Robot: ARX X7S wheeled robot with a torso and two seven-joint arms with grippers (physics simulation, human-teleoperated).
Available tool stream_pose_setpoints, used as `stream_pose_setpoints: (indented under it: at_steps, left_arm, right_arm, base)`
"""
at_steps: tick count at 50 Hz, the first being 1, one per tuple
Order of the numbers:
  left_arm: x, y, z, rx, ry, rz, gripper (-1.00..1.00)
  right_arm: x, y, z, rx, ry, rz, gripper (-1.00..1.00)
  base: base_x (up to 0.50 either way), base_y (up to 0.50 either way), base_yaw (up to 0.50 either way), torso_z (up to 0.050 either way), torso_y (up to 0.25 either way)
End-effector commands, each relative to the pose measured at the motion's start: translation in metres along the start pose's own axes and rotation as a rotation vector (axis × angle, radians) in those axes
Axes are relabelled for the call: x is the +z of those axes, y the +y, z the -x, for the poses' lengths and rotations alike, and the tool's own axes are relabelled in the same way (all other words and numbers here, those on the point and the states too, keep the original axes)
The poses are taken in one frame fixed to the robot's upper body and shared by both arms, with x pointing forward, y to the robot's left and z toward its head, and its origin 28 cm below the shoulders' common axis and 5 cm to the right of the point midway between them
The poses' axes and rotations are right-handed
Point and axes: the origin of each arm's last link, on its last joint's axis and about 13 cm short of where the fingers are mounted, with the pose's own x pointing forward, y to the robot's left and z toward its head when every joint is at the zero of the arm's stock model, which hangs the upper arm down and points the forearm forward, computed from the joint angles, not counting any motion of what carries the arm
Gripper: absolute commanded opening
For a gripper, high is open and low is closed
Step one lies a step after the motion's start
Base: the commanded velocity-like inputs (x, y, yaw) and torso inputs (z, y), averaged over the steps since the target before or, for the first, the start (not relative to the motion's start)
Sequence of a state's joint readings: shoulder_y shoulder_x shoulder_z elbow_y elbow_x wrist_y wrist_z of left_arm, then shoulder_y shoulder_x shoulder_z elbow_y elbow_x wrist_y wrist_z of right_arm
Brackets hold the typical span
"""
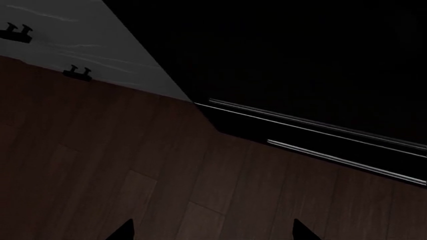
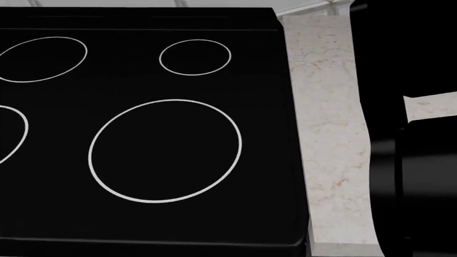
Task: Press the stop button on the microwave
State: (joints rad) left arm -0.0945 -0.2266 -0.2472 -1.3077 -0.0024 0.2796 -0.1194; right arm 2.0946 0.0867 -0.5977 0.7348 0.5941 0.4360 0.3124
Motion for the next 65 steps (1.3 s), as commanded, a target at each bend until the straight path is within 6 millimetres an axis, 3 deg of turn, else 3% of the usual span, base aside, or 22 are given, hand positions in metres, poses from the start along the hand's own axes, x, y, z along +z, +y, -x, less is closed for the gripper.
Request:
stream_pose_setpoints:
  at_steps: [1,57,58,65]
  left_arm:
    - [-0.001,0.000,0.000,-0.001,0.002,0.000,1.00]
    - [-0.001,0.000,0.000,-0.001,0.002,0.000,1.00]
    - [-0.001,0.000,0.000,-0.001,0.002,0.000,1.00]
    - [-0.001,0.000,0.000,-0.001,0.002,0.000,1.00]
  right_arm:
    - [-0.001,-0.003,0.002,-0.018,-0.016,0.002,1.00]
    - [-0.015,0.001,0.012,0.013,0.039,-0.003,1.00]
    - [-0.014,0.002,0.013,0.008,0.043,-0.005,-1.00]
    - [-0.010,0.007,0.023,0.038,0.047,-0.018,-1.00]
  base:
    - [0.00,0.00,0.00,0.000,0.000]
    - [0.06,0.00,0.00,0.000,0.000]
    - [0.00,0.00,0.00,0.000,0.000]
    - [0.00,0.00,0.00,0.000,0.000]
